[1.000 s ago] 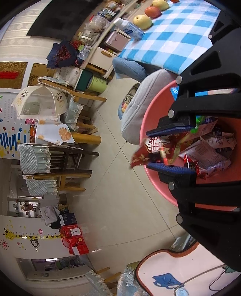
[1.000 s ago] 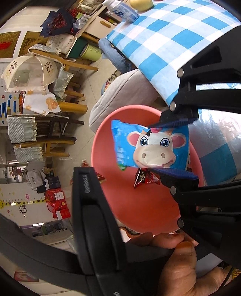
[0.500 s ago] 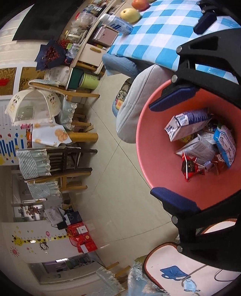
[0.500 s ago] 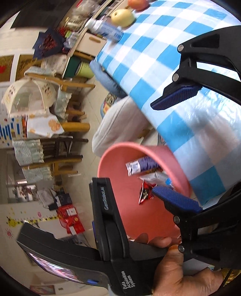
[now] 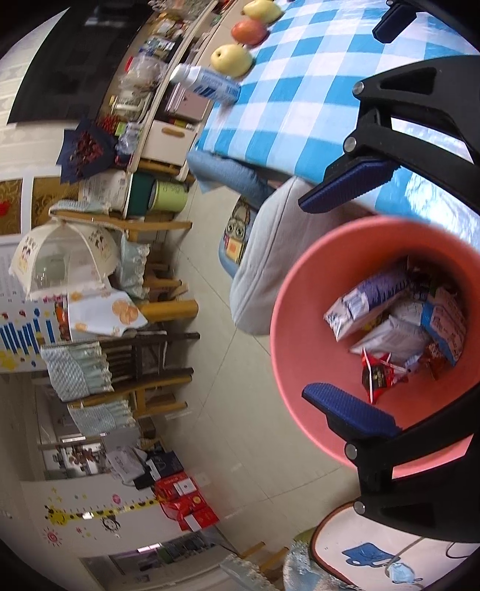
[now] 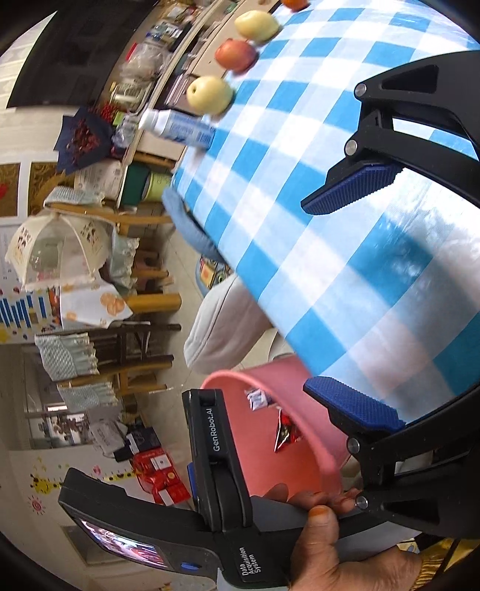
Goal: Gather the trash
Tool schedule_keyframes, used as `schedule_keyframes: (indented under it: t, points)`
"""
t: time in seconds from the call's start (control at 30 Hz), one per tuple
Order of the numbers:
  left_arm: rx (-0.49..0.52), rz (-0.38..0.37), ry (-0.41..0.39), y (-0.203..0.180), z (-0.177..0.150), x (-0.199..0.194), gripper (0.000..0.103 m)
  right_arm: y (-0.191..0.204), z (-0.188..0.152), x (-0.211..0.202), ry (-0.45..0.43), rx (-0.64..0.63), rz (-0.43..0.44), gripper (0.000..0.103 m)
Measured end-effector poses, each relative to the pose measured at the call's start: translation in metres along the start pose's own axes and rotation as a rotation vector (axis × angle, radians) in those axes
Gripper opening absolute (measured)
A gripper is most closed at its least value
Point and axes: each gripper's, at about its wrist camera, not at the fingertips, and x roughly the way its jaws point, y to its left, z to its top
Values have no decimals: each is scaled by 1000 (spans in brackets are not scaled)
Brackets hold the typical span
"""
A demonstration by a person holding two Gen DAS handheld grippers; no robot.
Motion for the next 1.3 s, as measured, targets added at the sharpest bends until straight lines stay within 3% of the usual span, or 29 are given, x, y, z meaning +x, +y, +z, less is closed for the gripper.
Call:
schedule_keyframes:
  t: [0.47, 1.3]
  points:
    - [114, -100, -34, -66, -12, -15, 96, -45, -32, -35, 0, 63, -104, 89]
    - [281, -361, -65, -183, -52, -55, 97, -117, -92, -98, -37, 166, -296, 89]
